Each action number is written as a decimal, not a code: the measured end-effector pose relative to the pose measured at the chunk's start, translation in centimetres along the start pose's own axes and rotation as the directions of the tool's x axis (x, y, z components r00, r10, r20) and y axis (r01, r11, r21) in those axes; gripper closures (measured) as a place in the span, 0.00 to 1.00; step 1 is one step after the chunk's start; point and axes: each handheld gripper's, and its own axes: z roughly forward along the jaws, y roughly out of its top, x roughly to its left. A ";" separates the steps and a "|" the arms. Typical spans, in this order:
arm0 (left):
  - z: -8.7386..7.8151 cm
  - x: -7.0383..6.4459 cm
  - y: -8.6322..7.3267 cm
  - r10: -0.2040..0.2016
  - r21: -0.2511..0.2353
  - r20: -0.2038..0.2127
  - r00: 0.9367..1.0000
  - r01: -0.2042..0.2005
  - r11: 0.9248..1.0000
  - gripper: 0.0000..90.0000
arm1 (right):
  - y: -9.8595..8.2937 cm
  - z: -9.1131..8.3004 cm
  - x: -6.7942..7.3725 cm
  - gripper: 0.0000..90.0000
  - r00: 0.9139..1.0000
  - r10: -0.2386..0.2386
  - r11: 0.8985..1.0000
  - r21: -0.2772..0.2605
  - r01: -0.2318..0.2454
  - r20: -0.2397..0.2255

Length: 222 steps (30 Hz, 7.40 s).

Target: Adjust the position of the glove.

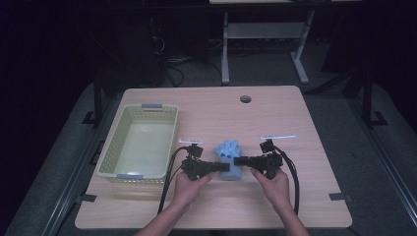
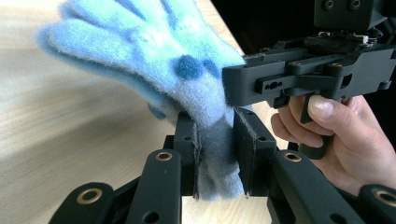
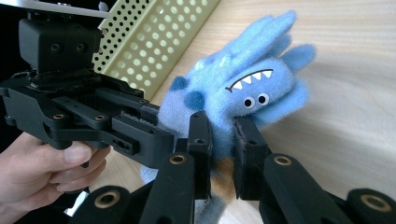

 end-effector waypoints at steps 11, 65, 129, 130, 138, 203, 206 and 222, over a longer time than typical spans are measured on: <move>-2.5 -0.4 1.7 0.007 -0.027 0.026 1.000 -0.006 1.000 0.82 | 2.0 0.1 2.1 0.89 0.999 -0.037 0.999 -0.027 0.036 -0.025; -13.2 1.1 4.8 0.022 -0.104 0.009 1.000 -0.021 0.994 0.84 | 8.5 5.6 9.5 0.88 0.982 -0.143 0.990 -0.029 0.140 -0.120; -22.6 6.3 3.8 -0.049 -0.140 -0.081 0.996 0.038 0.989 0.84 | 11.4 16.1 14.1 0.88 0.965 -0.141 0.986 0.060 0.158 -0.221; -22.8 6.4 3.8 -0.048 -0.137 -0.082 0.995 0.037 0.990 0.84 | 11.4 16.3 14.1 0.88 0.965 -0.141 0.985 0.063 0.159 -0.223; -23.3 7.5 3.5 -0.075 -0.133 -0.088 0.993 0.063 0.989 0.84 | 11.2 17.8 14.0 0.88 0.964 -0.140 0.984 0.073 0.160 -0.225; -23.4 11.7 2.6 -0.168 0.024 -0.290 0.942 0.182 0.983 0.84 | 9.3 22.7 11.8 0.83 0.983 -0.067 0.983 0.157 0.094 -0.170; -22.8 11.9 2.5 -0.146 0.065 -0.352 0.924 0.180 0.982 0.84 | 9.3 22.3 11.9 0.83 0.983 -0.075 0.983 0.153 0.102 -0.170; -20.9 12.3 3.4 -0.128 0.190 -0.503 0.854 0.254 0.948 0.81 | 9.3 20.2 12.0 0.83 0.979 -0.080 0.987 0.126 0.104 -0.186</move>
